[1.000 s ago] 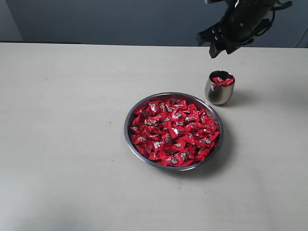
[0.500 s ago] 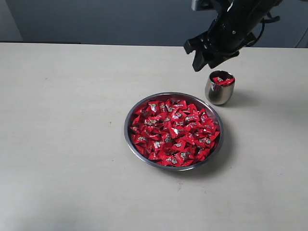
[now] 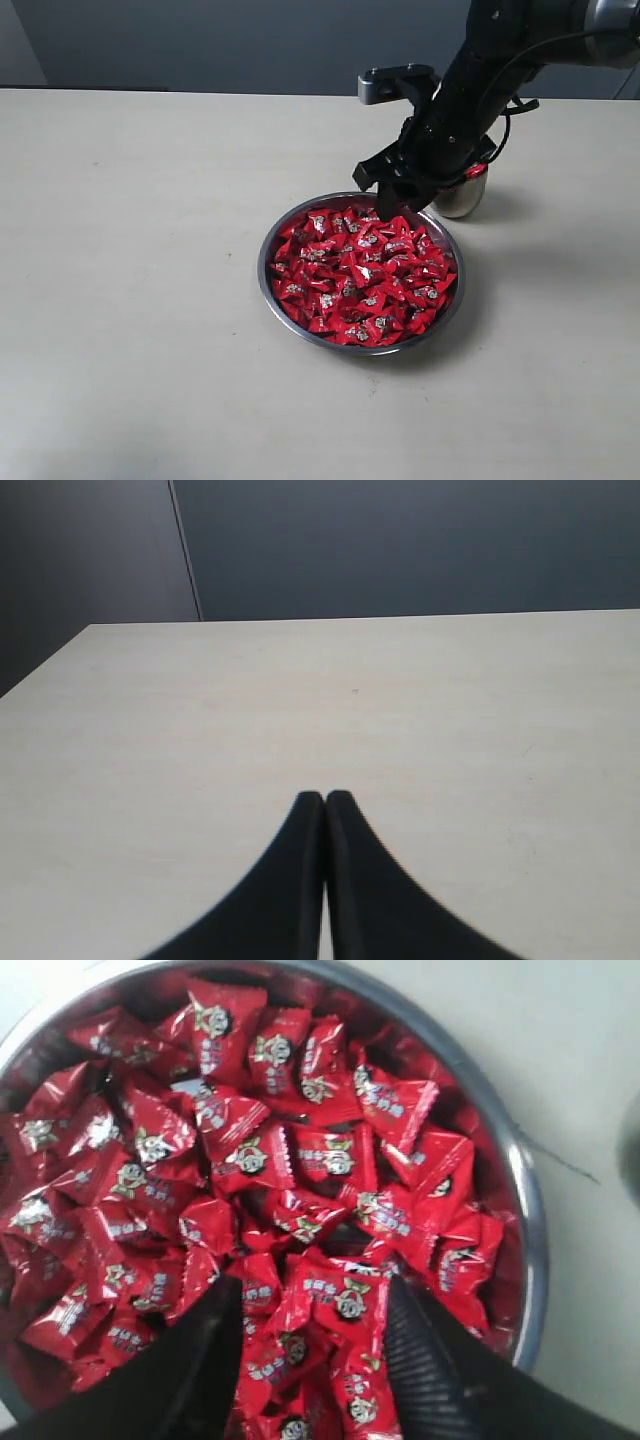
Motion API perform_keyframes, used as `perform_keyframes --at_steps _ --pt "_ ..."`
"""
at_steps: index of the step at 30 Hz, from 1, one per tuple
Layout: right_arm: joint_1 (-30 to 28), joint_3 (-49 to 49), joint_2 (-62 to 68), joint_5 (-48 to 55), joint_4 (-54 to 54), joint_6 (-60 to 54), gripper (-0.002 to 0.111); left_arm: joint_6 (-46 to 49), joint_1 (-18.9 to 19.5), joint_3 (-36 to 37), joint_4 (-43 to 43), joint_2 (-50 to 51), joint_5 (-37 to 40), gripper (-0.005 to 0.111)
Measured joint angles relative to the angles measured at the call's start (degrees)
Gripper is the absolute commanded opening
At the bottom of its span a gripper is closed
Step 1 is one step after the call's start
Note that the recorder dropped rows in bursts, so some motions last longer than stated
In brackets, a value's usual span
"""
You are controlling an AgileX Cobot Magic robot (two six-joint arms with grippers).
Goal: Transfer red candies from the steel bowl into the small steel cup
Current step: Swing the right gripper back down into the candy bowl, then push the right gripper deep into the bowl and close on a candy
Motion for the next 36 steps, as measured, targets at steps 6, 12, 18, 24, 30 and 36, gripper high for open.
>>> perform_keyframes --at_steps 6,12,18,24,30,36 --pt "2.8 0.8 0.0 -0.1 0.0 -0.3 0.032 0.0 0.0 0.0 0.0 0.0 0.0 0.0" --pt "4.1 0.8 0.0 -0.5 0.1 -0.3 0.042 0.0 0.0 0.0 0.0 0.0 0.0 0.0" --pt "5.1 0.8 0.9 -0.6 0.1 -0.3 0.042 0.0 0.0 0.0 0.0 0.0 0.0 0.0" --pt "6.5 0.8 4.2 -0.4 0.1 -0.3 0.042 0.0 0.0 0.0 0.0 0.0 0.0 0.0" --pt "7.7 0.8 6.1 -0.4 -0.5 -0.3 0.042 0.0 0.0 0.0 0.0 0.0 0.0 0.0" --pt "7.7 0.8 7.2 -0.4 -3.5 -0.3 0.042 0.0 0.0 0.0 0.0 0.0 0.0 0.0"
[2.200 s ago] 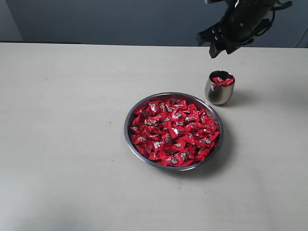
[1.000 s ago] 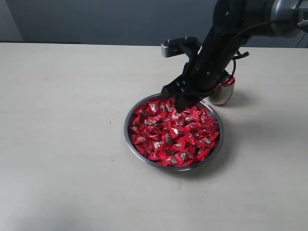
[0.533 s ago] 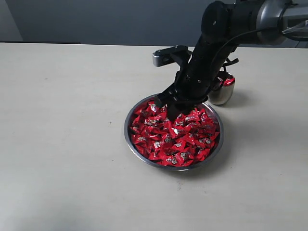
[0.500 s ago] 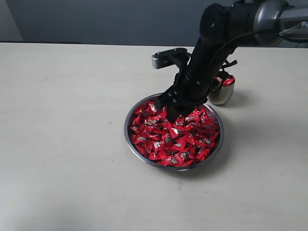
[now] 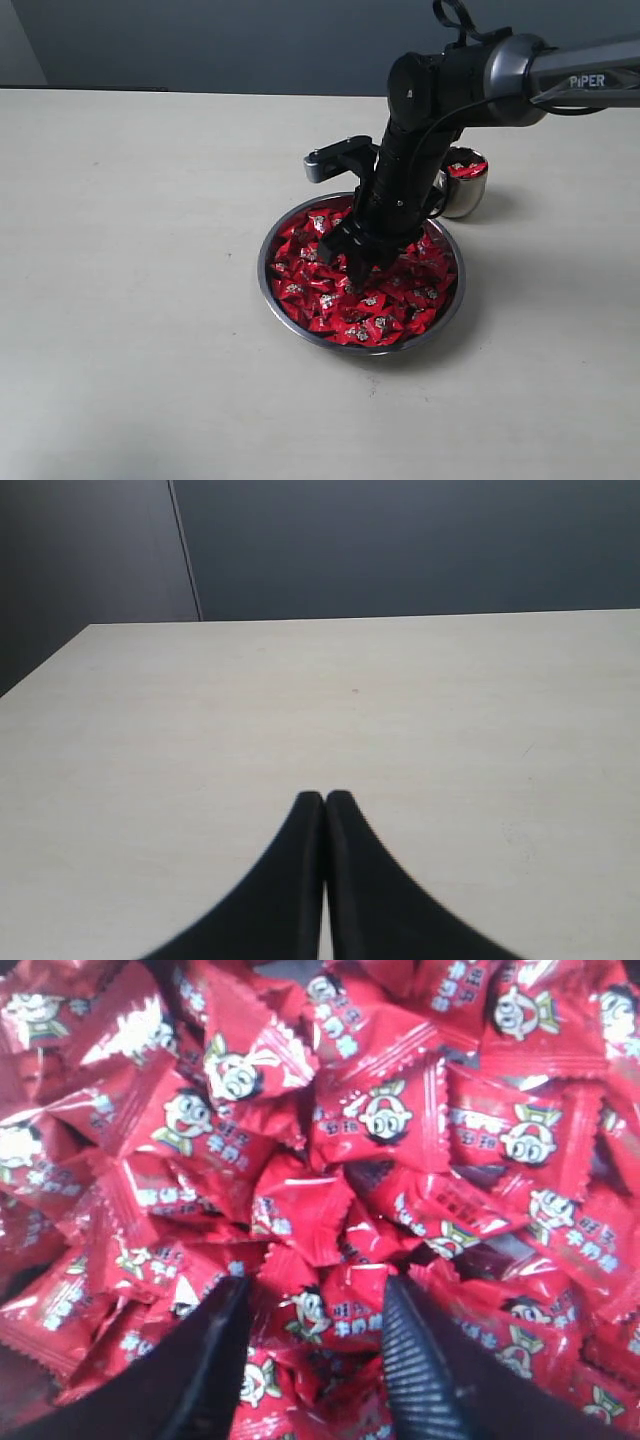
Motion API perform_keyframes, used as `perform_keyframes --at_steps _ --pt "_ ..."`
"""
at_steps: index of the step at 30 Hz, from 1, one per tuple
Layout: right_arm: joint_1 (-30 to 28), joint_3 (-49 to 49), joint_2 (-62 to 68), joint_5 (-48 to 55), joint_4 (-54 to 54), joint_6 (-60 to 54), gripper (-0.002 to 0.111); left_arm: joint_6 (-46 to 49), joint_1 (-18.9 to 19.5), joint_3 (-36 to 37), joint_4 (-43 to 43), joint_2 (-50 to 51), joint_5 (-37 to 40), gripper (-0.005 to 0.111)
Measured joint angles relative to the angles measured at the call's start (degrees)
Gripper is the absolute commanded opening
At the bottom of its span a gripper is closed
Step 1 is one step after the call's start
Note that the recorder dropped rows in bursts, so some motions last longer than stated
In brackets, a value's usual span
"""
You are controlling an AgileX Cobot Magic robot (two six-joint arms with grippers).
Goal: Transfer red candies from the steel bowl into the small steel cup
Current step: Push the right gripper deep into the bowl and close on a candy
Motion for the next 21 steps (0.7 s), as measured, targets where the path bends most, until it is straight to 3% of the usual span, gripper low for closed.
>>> perform_keyframes --at_steps 21 --pt "0.0 0.0 0.3 -0.4 0.7 0.0 0.042 0.0 0.0 0.0 0.0 0.0 0.0 0.0"
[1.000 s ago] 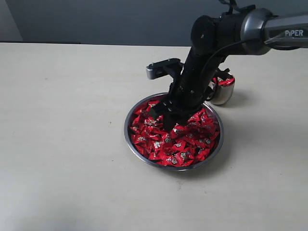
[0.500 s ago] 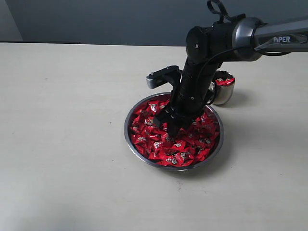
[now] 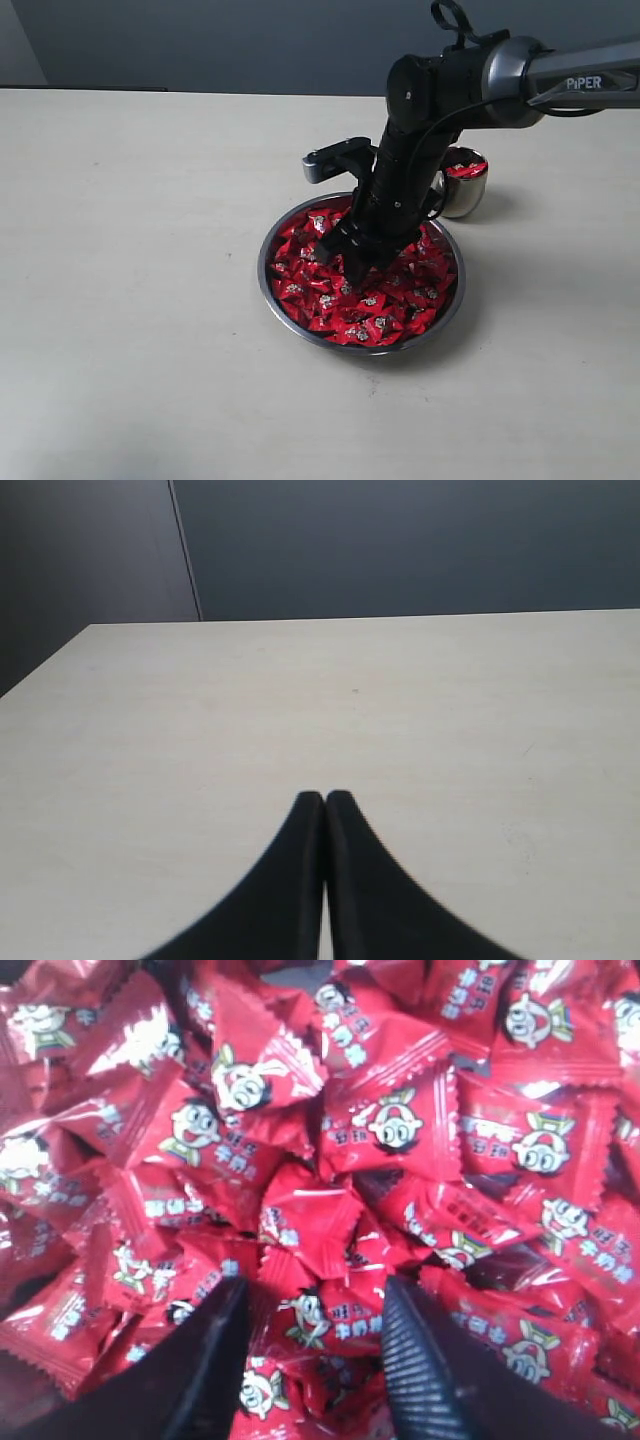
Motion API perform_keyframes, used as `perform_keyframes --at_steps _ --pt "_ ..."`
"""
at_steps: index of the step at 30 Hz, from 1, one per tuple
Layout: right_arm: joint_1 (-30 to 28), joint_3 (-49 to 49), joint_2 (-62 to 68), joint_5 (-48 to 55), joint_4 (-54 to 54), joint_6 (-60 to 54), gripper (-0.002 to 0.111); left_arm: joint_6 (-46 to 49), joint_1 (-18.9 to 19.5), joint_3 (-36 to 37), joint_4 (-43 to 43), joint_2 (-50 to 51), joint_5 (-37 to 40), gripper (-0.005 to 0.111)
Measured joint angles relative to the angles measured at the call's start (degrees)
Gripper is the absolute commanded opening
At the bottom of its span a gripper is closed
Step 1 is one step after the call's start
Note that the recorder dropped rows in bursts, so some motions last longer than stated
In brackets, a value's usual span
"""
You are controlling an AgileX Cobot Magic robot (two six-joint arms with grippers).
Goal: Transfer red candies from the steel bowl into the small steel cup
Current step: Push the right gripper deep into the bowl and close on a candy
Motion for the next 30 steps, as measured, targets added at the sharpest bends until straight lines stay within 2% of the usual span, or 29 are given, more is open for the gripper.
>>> perform_keyframes --at_steps 30 --pt "0.0 0.0 2.0 0.6 -0.6 0.0 0.042 0.0 0.0 0.0 0.0 0.0 0.0 0.0"
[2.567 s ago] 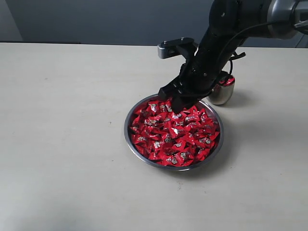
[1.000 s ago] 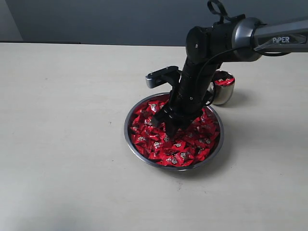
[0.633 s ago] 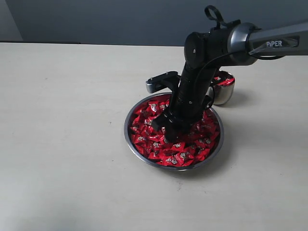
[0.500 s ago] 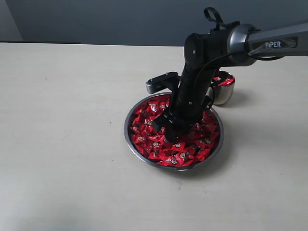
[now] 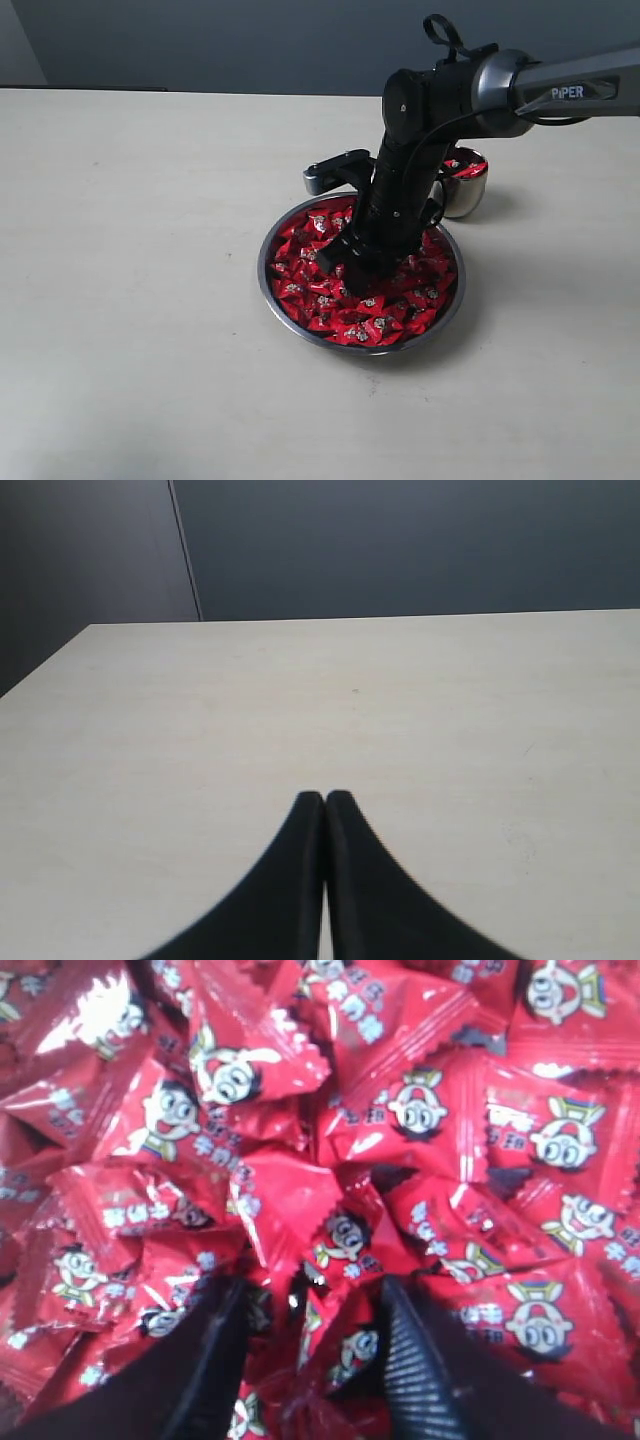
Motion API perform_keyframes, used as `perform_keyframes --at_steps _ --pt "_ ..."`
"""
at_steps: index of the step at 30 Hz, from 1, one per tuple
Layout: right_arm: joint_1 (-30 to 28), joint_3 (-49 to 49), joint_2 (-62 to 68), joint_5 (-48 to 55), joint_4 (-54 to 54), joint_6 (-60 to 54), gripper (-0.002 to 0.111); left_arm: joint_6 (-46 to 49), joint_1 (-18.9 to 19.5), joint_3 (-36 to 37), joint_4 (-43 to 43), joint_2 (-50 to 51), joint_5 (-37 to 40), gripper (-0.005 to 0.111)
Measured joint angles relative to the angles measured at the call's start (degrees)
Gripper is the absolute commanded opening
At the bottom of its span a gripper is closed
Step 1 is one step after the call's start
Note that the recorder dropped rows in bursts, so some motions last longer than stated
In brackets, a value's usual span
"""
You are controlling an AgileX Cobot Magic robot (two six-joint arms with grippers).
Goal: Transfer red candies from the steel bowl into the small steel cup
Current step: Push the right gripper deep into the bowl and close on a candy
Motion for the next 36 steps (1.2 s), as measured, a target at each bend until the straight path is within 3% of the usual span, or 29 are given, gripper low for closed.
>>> perform_keyframes --at_steps 6,36 --pt "0.0 0.0 0.0 0.0 -0.3 0.0 0.034 0.0 0.0 0.0 0.0 0.0 0.0 0.0" --pt "0.0 0.0 -1.9 -2.0 -2.9 0.6 0.031 0.0 0.0 0.0 0.0 0.0 0.0 0.0"
